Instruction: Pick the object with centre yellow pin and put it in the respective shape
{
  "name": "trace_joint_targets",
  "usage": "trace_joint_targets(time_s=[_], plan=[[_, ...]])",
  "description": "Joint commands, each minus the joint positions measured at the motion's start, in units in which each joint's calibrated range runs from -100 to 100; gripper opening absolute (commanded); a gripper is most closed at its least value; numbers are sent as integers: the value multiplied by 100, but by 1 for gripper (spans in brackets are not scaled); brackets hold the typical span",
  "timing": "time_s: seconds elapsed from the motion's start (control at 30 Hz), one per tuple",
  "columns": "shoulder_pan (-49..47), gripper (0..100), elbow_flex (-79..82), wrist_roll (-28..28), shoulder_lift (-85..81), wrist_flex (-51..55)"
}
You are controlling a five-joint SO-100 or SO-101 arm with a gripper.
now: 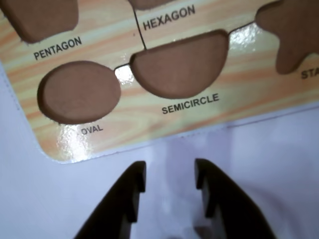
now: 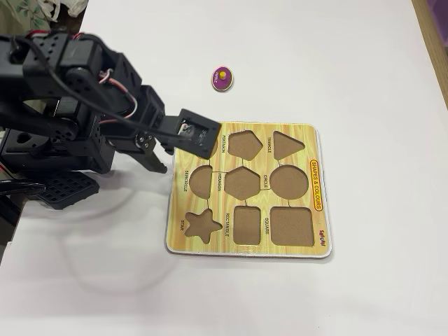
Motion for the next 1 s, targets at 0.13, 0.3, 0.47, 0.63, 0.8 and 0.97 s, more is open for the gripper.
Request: trace_joint_targets(time_s=[0.13,0.3,0.47,0.63,0.8,0.97], plan=[[-38,12,-2302,-15,2077,-32],[-77,12,-3390,-15,2989,-24],[-253,12,-4236,-31,3784,261],[-458,12,-4955,-31,4487,452],[-1122,12,-5288,-653,4872,391],[-1757,12,-5315,-763,5173,348]])
